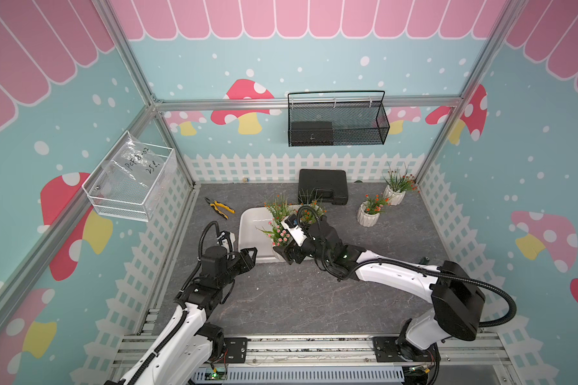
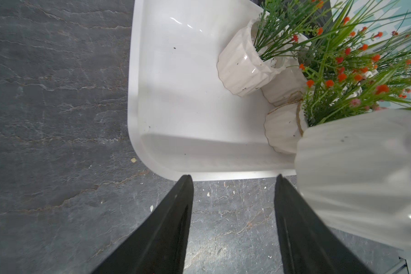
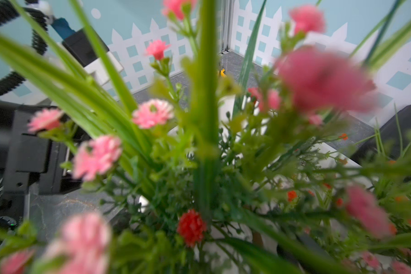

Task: Put the potted gypsophila into the storage box
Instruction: Place the baby's breath potted plant at the storage box.

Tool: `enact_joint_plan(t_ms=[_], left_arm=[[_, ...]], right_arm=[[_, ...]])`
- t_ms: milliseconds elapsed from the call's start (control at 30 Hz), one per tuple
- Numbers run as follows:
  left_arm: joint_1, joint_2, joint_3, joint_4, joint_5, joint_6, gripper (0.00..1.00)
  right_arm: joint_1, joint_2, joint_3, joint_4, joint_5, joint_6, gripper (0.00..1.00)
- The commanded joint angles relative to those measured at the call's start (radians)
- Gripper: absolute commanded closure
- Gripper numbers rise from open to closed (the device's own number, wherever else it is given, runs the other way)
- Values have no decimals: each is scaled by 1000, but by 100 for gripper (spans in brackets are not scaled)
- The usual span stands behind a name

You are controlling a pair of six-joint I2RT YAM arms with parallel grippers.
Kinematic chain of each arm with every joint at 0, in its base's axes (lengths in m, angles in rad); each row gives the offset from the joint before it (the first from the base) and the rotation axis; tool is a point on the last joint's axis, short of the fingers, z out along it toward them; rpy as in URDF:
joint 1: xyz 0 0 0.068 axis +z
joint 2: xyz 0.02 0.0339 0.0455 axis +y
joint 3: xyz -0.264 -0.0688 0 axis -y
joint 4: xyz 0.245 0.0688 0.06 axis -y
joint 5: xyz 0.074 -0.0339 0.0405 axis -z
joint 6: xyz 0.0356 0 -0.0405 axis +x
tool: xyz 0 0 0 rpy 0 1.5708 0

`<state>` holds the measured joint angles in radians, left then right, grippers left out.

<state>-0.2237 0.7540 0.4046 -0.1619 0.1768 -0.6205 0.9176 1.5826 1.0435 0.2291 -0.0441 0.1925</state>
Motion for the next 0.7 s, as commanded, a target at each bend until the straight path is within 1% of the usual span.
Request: enact_joint_plan(t_ms=[0,300,533,667], left_arm=[[5,-21,-12,3,14,15,44],[6,-8,-16,16,29,15,44],[7,-8,-16,19,33,16,44],[7,-3,-17,22,36,16,44]], right_arm=[[7,31,58,110,63,22,29],[7,126,122,113,106,44,29],[7,176,147,112,198,65,28],[7,215,172,111,230,80,28]])
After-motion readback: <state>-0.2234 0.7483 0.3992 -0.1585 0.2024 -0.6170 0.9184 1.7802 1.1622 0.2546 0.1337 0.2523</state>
